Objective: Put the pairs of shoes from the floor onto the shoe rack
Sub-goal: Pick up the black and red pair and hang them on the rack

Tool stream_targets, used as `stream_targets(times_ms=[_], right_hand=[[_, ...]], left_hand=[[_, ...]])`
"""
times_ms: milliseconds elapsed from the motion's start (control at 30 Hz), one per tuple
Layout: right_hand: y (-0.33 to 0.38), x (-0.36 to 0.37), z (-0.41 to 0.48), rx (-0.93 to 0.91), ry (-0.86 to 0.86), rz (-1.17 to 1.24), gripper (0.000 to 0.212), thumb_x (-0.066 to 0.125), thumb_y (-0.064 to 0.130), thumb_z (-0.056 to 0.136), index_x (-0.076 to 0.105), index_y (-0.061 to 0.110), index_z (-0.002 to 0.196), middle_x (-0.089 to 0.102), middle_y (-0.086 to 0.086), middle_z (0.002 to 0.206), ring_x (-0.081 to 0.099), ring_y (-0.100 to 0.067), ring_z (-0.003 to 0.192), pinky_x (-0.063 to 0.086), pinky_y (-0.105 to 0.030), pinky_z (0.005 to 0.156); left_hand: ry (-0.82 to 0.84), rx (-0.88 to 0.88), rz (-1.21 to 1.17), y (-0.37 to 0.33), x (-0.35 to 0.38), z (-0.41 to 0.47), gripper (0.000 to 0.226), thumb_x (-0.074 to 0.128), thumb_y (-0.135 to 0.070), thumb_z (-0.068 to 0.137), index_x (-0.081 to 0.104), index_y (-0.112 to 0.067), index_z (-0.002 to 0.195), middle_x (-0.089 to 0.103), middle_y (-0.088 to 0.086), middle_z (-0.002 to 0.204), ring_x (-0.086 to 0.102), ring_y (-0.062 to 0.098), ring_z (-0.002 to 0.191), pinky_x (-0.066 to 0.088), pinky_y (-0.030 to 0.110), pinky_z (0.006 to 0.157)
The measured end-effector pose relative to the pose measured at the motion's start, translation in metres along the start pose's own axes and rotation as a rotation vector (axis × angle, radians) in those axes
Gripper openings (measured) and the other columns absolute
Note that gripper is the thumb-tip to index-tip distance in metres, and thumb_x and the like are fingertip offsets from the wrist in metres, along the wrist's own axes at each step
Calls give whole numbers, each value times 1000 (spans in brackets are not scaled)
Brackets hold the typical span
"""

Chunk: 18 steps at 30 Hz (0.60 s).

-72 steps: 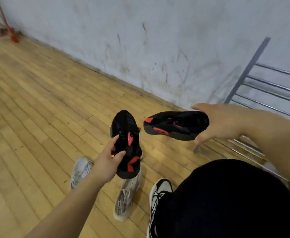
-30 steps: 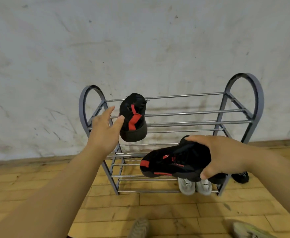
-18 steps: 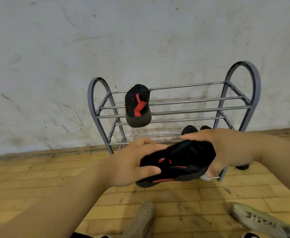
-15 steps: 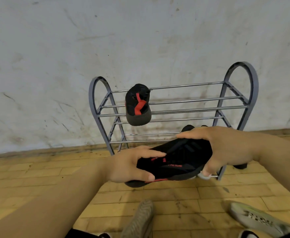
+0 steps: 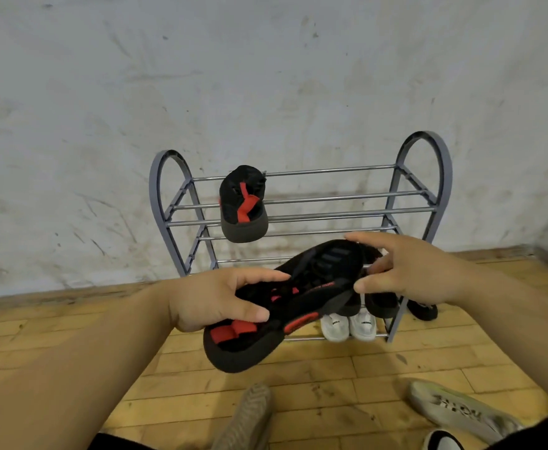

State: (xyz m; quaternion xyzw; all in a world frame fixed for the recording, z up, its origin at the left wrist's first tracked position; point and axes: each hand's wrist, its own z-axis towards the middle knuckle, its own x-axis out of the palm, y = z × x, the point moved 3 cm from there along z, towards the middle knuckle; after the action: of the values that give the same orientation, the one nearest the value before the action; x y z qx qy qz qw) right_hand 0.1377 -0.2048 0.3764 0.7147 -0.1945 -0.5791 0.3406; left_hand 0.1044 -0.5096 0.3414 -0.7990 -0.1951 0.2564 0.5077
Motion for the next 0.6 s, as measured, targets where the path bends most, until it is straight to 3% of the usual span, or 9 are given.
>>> stream_targets(times_ms=[100, 167, 267, 333, 433, 600], right_hand=[[-8, 11, 1, 132, 78, 52, 66, 70, 39, 96, 36, 56, 150, 59, 18, 131, 66, -1, 98, 51, -22, 90], [-13, 25, 1, 244, 180, 167, 61, 61, 38, 102, 32, 51, 154, 62, 8, 126, 74, -10, 97, 59, -33, 94], [-20, 47, 3, 364, 273, 332, 61, 55, 37, 105, 25, 48, 157, 66, -15, 126, 77, -21, 96, 59, -35, 89], [-24, 54, 8, 399, 249, 429, 60, 53, 34, 107, 24, 48, 158, 66, -17, 125, 77, -24, 94, 58, -35, 86], [-33, 56, 16, 431, 139, 558, 55, 50, 26, 108, 30, 46, 156, 71, -6, 119, 76, -23, 83, 59, -36, 79], [-45, 44, 28, 418, -52, 763, 46, 51, 16, 108, 46, 37, 149, 71, -6, 121, 76, -27, 94, 60, -38, 74]], left_hand=[[-160, -24, -47, 0, 19, 18, 56, 72, -14, 96, 55, -40, 143, 67, -1, 135, 72, 19, 113, 57, 39, 100], [-220, -29, -61, 4, 32, 31, 55, 73, -19, 96, 54, -42, 143, 66, -3, 136, 73, 17, 111, 58, 37, 99], [-301, -11, -178, 8, 53, 48, 56, 72, -18, 97, 52, -35, 147, 68, -4, 131, 73, 16, 109, 59, 35, 98], [-360, 13, -249, 7, 64, 57, 56, 72, -18, 97, 52, -34, 146, 68, -6, 130, 71, 13, 111, 57, 30, 98], [-387, 30, -318, 5, 72, 69, 58, 72, -22, 97, 50, -39, 147, 65, -2, 136, 68, 17, 119, 54, 39, 106], [-266, 0, -429, -4, 70, 77, 57, 68, -16, 99, 50, -39, 147, 64, -3, 136, 71, 16, 113, 60, 34, 84]])
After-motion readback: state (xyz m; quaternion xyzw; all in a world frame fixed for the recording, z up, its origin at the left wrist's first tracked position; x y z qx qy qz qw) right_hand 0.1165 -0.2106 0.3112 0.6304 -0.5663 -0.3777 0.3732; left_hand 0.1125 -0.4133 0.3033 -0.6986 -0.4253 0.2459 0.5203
